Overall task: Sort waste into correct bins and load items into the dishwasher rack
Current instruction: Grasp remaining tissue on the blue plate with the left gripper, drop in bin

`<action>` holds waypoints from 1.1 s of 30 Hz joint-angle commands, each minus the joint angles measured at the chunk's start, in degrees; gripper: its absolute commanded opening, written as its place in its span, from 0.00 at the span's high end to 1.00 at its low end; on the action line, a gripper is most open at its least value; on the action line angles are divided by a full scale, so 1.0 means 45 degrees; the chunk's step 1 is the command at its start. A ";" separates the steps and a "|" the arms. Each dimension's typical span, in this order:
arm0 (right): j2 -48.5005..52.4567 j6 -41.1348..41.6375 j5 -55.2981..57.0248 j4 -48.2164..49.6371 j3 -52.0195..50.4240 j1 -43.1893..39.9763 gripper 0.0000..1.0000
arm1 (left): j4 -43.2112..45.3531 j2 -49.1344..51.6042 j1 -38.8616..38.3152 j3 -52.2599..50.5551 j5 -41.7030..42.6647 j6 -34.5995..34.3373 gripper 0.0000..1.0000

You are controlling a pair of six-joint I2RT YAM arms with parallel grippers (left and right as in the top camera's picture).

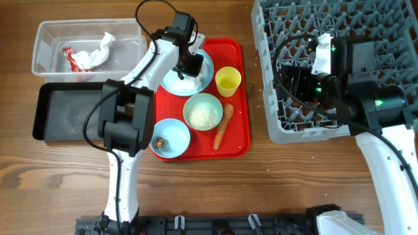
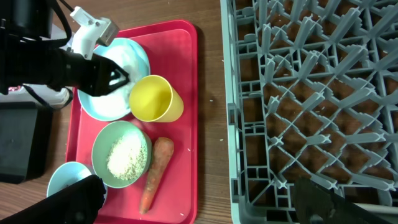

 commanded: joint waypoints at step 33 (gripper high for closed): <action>0.0267 -0.0083 0.0083 0.0034 0.0257 -0.0029 0.00 | 0.1010 -0.2147 0.5362 0.0816 -0.3759 -0.1671 0.32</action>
